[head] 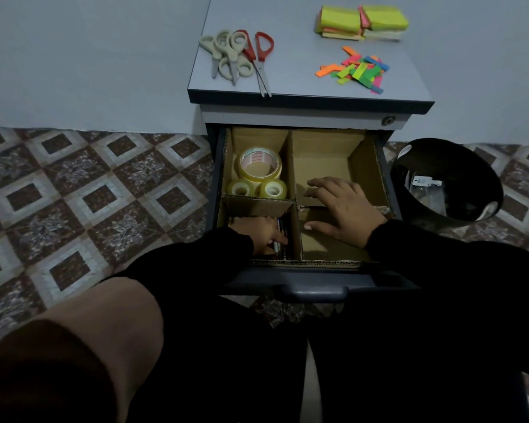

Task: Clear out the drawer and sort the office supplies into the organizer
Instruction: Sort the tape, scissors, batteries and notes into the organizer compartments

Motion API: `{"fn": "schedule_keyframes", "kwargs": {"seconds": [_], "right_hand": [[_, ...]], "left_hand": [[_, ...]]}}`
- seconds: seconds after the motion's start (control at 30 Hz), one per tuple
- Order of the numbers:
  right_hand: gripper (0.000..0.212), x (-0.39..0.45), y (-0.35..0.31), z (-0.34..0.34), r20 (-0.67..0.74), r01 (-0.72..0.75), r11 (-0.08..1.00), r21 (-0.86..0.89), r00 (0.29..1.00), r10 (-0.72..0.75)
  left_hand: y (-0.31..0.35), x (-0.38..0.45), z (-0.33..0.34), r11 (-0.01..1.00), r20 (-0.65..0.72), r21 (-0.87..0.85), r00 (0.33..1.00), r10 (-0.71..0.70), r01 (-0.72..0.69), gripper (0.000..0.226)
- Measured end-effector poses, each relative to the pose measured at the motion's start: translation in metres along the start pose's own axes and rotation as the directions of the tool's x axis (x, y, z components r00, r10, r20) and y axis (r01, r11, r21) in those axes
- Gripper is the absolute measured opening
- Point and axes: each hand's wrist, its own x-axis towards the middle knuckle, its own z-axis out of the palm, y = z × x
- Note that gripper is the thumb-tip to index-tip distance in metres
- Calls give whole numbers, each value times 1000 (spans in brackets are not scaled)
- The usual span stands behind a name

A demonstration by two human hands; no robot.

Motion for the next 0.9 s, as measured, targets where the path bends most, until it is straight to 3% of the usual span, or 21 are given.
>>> {"fn": "schedule_keyframes", "kwargs": {"seconds": [0.13, 0.43, 0.73, 0.9], "right_hand": [[63, -4, 3, 6, 28, -29, 1000, 5, 999, 29], [63, -10, 7, 16, 171, -116, 993, 21, 979, 110], [57, -9, 6, 19, 144, -128, 992, 9, 982, 125], [58, -9, 6, 21, 132, -127, 992, 25, 984, 123]], "left_hand": [[-6, 2, 0, 988, -77, -146, 996, -54, 42, 37], [-6, 6, 6, 993, -129, -102, 990, -65, 52, 30], [-2, 7, 7, 997, -150, -79, 988, -38, 27, 33], [-4, 8, 7, 1000, -88, 21, 996, 12, -10, 38]]}}
